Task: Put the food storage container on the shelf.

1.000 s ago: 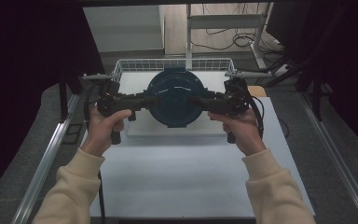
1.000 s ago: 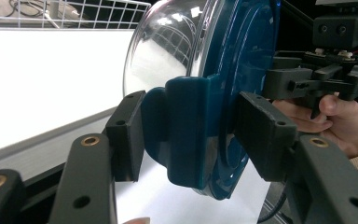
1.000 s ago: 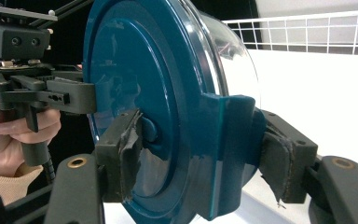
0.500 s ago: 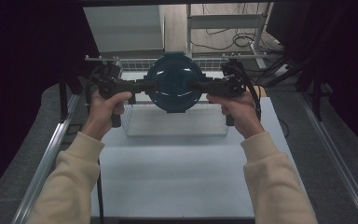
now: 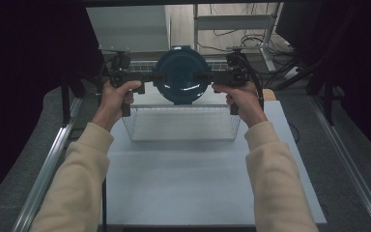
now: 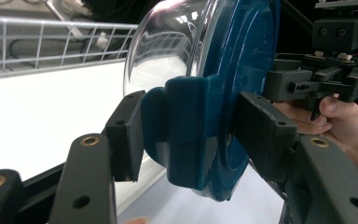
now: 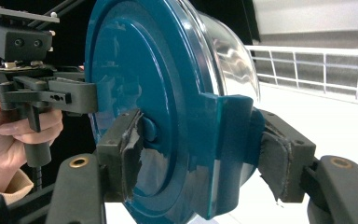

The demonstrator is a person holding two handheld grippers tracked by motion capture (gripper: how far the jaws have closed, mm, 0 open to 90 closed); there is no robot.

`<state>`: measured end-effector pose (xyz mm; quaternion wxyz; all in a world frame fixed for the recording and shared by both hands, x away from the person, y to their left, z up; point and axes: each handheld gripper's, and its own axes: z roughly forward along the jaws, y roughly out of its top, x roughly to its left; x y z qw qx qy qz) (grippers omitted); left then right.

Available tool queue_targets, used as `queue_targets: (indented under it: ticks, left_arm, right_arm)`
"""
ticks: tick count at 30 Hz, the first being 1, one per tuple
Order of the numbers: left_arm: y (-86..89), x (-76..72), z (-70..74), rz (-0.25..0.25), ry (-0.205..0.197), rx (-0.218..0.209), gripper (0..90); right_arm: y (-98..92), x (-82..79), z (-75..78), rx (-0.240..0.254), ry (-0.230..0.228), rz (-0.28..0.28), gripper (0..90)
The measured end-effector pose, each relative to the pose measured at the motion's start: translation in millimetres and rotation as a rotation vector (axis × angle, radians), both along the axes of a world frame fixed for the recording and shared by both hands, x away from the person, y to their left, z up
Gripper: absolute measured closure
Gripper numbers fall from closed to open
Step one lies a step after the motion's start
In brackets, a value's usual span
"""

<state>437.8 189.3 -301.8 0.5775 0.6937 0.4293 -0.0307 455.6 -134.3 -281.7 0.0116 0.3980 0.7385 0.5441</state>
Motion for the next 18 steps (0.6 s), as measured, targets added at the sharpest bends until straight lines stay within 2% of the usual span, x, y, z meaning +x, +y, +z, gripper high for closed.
queue_targets:
  ticks: [1,3,4,5,6,10,12,13,14,16,18]
  left_arm:
    - [-1.0,6.4,-6.1,-0.003,0.027,0.000,44.7]
    - [-2.1,9.5,-8.6,-0.002,0.039,0.002,44.5]
    - [-3.7,15.2,-12.5,-0.003,0.061,0.009,44.4]
    - [-3.7,15.2,-12.5,-0.003,0.061,0.009,44.3]
    - [-4.2,20.2,-16.6,-0.007,0.078,0.011,44.2]
    - [-4.2,26.7,-18.8,0.008,0.090,-0.022,44.4]
    - [-4.8,30.4,-19.9,0.019,0.105,-0.040,44.2]
    - [-5.0,33.1,-21.3,0.031,0.122,-0.059,44.2]
    - [-6.2,39.0,-24.2,0.059,0.156,-0.103,43.7]
    - [-6.5,42.3,-25.4,0.063,0.169,-0.110,43.5]
    - [-6.2,48.7,-29.0,0.061,0.197,-0.127,42.1]
  right_arm:
    - [-0.1,4.8,-4.9,0.002,0.023,-0.012,35.9]
    - [0.2,9.6,-10.4,-0.003,0.049,-0.027,35.1]
    - [0.2,12.0,-13.0,-0.007,0.058,-0.033,34.8]
    - [0.2,12.0,-13.0,-0.007,0.058,-0.033,34.8]
    - [0.1,17.1,-18.3,-0.012,0.075,-0.040,34.4]
    - [-1.2,21.9,-21.8,0.014,0.088,-0.054,34.3]
    - [-2.7,27.5,-24.2,0.044,0.114,-0.076,34.1]
    - [-2.7,27.5,-24.2,0.044,0.114,-0.076,34.1]
    - [-3.1,31.6,-26.0,0.057,0.140,-0.094,33.1]
    - [-3.4,33.9,-27.5,0.068,0.153,-0.104,32.8]
    - [-5.5,39.7,-33.7,0.116,0.201,-0.129,32.1]
